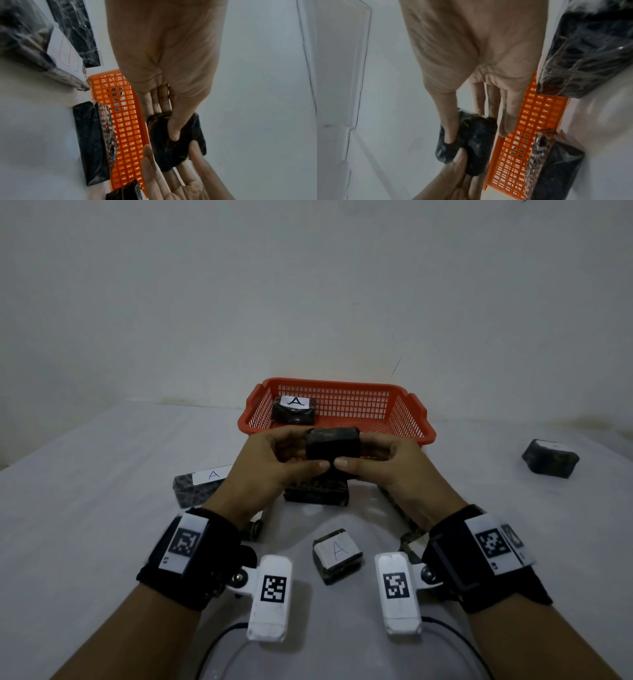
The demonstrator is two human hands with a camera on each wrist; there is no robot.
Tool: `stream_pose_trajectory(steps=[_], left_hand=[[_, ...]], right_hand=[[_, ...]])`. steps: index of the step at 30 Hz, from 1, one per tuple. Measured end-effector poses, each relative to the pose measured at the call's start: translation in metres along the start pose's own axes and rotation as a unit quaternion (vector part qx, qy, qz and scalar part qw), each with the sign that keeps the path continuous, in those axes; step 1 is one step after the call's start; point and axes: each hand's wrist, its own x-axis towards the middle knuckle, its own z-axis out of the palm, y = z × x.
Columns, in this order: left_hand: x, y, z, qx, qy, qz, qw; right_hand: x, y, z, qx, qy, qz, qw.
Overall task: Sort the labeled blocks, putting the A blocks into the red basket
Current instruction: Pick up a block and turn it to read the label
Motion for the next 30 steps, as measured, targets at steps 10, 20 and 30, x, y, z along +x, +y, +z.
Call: stream_pose_trajectory(steps=[10,20,30], left_hand=[[0.001,-0.001,-0.001,0.043,-0.022,0.010,0.999],[-0.001,0.001,0.003,-0.016,-0.015,-0.053,0.998],[-0.001,0.001,-0.002,-0.009,-0.018,-0.055,0.998]], right_hand=[[0.001,-0.002,0.006,0.099,-0.012,0.035,0.994],[-0.001,-0.002,0.002,0.121,-0.047,0.010,0.992],[0.002,0.003,-0.002,0.117,-0.031,0.001,0.993]])
